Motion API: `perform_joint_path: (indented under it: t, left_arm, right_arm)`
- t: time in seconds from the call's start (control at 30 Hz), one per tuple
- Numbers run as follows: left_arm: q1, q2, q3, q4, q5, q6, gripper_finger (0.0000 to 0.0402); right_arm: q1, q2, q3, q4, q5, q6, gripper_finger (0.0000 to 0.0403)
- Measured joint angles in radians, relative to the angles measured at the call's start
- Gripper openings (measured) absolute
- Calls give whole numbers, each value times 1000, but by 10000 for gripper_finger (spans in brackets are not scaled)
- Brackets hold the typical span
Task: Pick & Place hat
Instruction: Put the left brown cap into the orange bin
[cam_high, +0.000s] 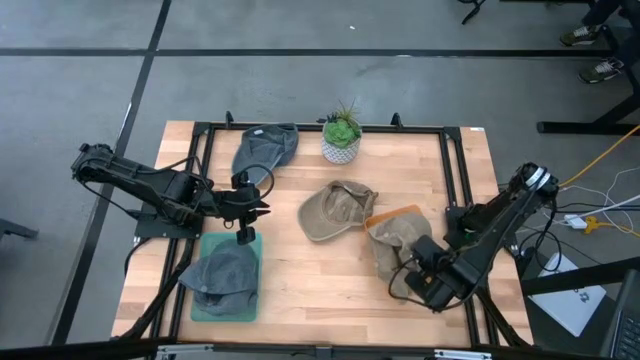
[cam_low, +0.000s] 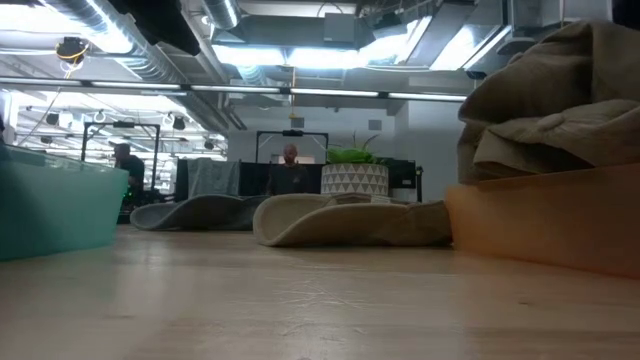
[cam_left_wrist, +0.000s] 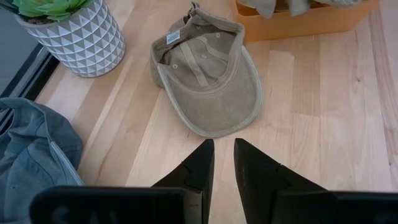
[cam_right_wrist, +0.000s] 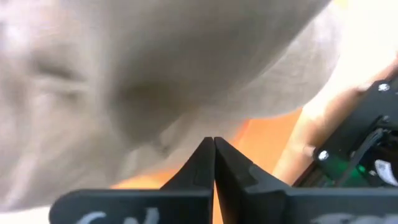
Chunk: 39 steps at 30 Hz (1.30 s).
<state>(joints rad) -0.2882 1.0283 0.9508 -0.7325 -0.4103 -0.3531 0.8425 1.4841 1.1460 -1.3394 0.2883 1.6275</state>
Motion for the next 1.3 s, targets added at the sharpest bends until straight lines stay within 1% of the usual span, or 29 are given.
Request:
perform_joint_path:
  t: [0.07,0.17,0.2,0.23,0.33,0.4,0.53,0.63,0.8,0.93,1.0,1.13,1.2,1.3]
  left_arm:
    - [0,0,0,0,0,0,59]
    - [0,0,0,0,0,0,59]
    - [0,0,0,0,0,0,59]
    - [0,0,0,0,0,0,59]
    - [0,0,0,2,1,0,59]
    - [0,0,0,5,2,0,59]
    - [0,0,0,4,9,0,59]
    - [0,0,0,4,9,0,59]
    - [0,0,0,4,9,0,59]
    - [0,0,0,4,9,0,59]
    - [0,0,0,4,9,0,59]
    - [0,0,0,4,8,0,59]
    - [0,0,0,4,9,0,59]
    - [0,0,0,4,8,0,59]
  right_arm:
    - [12,0,52,-39,-1,5,5]
    - [26,0,144,-186,28,37,3]
    - [28,0,174,-228,60,52,3]
    - [28,-2,197,-234,101,56,3]
    - [17,-28,219,-233,275,-9,2]
    - [-26,-32,222,-233,326,-34,2]
    - [-123,-26,220,-231,331,-92,2]
    - [-200,-26,220,-232,335,-95,2]
    - [-331,-25,220,-232,377,-117,1]
    - [-438,-25,220,-232,366,-181,1]
    - [-489,-25,207,-231,340,-206,1]
    - [-574,-25,140,-232,235,-226,1]
    - [-600,-25,89,-228,181,-235,1]
    - [-621,-25,14,-175,122,-261,1]
